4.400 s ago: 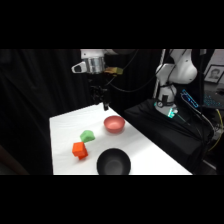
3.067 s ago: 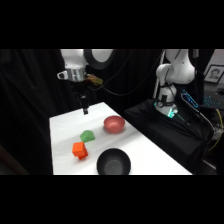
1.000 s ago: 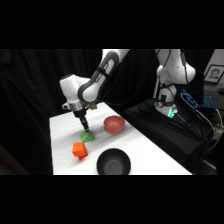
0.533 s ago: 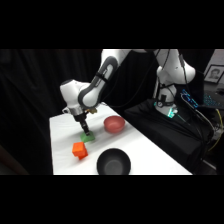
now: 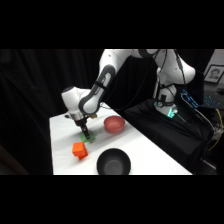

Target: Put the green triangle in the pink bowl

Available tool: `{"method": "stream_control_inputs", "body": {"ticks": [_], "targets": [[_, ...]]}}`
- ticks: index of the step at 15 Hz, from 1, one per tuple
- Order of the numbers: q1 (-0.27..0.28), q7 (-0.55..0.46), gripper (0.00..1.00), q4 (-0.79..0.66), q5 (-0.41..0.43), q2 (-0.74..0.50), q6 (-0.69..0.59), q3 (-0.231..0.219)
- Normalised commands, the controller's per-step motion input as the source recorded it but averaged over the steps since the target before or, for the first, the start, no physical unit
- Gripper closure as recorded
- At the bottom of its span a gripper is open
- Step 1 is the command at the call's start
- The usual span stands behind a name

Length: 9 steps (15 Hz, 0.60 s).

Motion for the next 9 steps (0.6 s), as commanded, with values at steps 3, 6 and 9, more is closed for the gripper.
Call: {"method": "stream_control_inputs", "body": {"ticks": [3,6,9], "targets": [[-0.019,0.0,0.32,-0.01,0.042,0.02,0.14,0.055],[-0.01,0.03,0.58,-0.1,0.027,-0.07,0.13,0.032],[-0.014,0.03,0.77,-0.13,0.022,-0.11,0.1,0.02]]}}
